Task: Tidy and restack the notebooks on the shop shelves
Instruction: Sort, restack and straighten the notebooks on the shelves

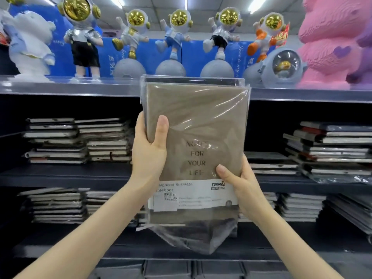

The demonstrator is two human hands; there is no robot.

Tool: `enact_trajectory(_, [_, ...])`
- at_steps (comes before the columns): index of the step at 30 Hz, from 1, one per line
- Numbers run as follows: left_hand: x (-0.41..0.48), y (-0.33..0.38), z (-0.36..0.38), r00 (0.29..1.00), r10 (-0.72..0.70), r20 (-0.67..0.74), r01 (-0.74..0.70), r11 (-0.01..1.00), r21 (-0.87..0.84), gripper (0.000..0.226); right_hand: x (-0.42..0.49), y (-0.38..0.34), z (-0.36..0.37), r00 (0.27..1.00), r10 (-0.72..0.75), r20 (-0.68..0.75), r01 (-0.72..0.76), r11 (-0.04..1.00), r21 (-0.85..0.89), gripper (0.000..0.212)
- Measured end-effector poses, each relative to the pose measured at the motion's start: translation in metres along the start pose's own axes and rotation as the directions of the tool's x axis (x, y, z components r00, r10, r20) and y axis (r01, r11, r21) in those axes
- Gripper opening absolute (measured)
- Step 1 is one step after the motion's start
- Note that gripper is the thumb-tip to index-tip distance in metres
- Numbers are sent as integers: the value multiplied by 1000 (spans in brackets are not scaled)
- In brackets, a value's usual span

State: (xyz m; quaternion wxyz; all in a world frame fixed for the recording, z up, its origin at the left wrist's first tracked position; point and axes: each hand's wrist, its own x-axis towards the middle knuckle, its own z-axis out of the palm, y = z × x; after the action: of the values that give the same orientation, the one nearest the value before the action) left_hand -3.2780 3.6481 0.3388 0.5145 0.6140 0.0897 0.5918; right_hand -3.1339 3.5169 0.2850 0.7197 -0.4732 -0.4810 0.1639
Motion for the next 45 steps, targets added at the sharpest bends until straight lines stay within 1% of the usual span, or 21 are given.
enact_trajectory(3, [-22,-3,12,980,-198,-26,198,980,18,74,-27,-11,-18,991,135,23,-134,991,-20,55])
enact_trajectory(7, [-47,-13,36,884,-464,-55,466,884,34,55,-48,-21,-47,954,295,-47,-297,954,-47,44])
enact_trajectory(9, [-51,-19,50,833,-552,-43,553,832,47,55,-53,-26,-62,930,356,-88,-361,931,-58,38])
enact_trajectory(13, [-38,-27,78,724,-690,27,683,721,119,63,-47,-39,-91,910,371,-185,-397,909,-127,29])
enact_trajectory(14, [-34,-29,85,714,-699,46,690,713,126,62,-41,-41,-98,903,377,-205,-409,901,-144,32])
enact_trajectory(16, [-25,-39,98,712,-697,82,684,716,143,80,-25,-45,-110,883,406,-235,-445,883,-148,37])
enact_trajectory(17, [-21,-44,104,717,-690,100,673,722,159,88,-17,-48,-115,871,421,-252,-465,872,-152,34])
enact_trajectory(18, [-17,-49,110,727,-677,116,661,735,153,87,-8,-50,-121,862,428,-272,-480,861,-166,28])
enact_trajectory(20, [-6,-60,121,740,-655,153,646,756,108,63,10,-55,-132,837,443,-322,-513,839,-180,26])
enact_trajectory(22, [7,-68,131,745,-633,209,631,771,84,49,29,-57,-142,820,462,-338,-544,813,-207,28])
enact_trajectory(25, [31,-84,149,769,-589,249,591,803,76,40,58,-58,-155,777,509,-371,-604,768,-213,46])
enact_trajectory(29, [64,-112,173,778,-587,224,594,803,43,27,97,-52,-169,749,472,-466,-634,715,-294,53])
enact_trajectory(31, [79,-125,183,759,-618,204,617,783,77,21,113,-45,-176,732,455,-507,-656,672,-343,66])
enact_trajectory(33, [90,-136,189,730,-660,176,639,751,169,30,122,-40,-179,730,450,-515,-674,601,-430,74])
enact_trajectory(35, [97,-142,193,695,-694,185,653,718,242,31,124,-42,-181,769,407,-493,-639,512,-574,70])
enact_trajectory(38, [105,-145,195,646,-721,251,653,692,309,28,119,-65,-176,879,276,-389,-471,379,-796,70])
enact_trajectory(39, [107,-146,195,633,-728,264,658,685,313,28,113,-74,-170,912,251,-323,-399,367,-840,70])
enact_trajectory(41, [109,-147,196,611,-740,282,674,673,305,24,101,-85,-155,957,252,-143,-249,460,-853,65])
enact_trajectory(42, [109,-148,196,602,-744,289,683,668,297,22,93,-87,-145,960,276,-52,-189,500,-845,60])
enact_trajectory(44, [107,-145,195,591,-745,309,693,665,279,22,82,-78,-133,945,320,66,-95,464,-881,55])
enact_trajectory(45, [106,-143,193,595,-738,319,692,672,264,25,79,-68,-134,949,305,84,-56,423,-904,53])
